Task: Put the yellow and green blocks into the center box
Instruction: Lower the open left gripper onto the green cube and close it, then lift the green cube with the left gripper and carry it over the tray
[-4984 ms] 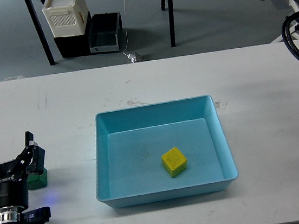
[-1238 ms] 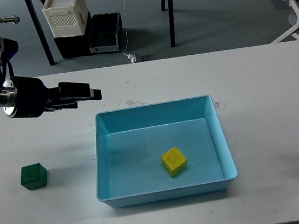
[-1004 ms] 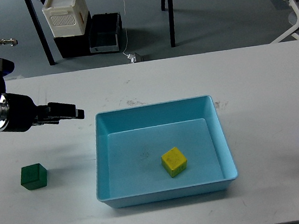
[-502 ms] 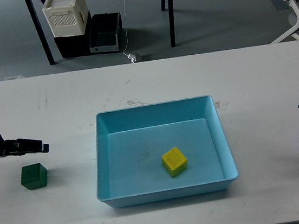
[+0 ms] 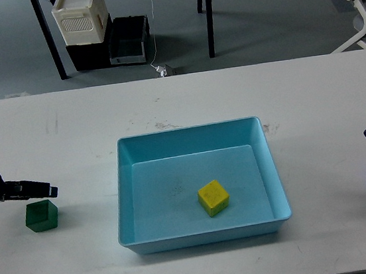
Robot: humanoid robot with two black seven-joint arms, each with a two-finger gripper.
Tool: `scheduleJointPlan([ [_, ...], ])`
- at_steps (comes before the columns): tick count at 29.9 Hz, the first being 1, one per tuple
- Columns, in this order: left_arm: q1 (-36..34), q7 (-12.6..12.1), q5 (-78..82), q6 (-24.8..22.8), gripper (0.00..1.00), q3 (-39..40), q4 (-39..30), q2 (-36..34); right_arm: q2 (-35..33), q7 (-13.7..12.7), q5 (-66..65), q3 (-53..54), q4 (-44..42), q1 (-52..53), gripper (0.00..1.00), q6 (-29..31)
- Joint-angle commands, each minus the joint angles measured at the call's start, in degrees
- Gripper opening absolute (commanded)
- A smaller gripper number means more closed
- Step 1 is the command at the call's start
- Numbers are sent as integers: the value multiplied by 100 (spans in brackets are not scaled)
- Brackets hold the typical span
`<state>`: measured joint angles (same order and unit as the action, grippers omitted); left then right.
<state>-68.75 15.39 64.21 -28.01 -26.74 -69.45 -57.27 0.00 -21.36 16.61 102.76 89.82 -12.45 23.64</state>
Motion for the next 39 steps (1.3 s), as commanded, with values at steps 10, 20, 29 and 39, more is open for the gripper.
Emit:
scheduleJointPlan([
  [10,142,-1,39,1,100,125,221,190,0,9,0,25,-8,-65,100,1],
  [20,467,-1,170,1,100,143,274,172,0,9,0,7,-17,-74,100,18],
  [29,555,26,197,1,100,143,318,146,0,0,0,7,-26,-74,100,27],
  [39,582,517,565,1,51,143,309,172,0,9,0,7,-61,-74,100,36],
])
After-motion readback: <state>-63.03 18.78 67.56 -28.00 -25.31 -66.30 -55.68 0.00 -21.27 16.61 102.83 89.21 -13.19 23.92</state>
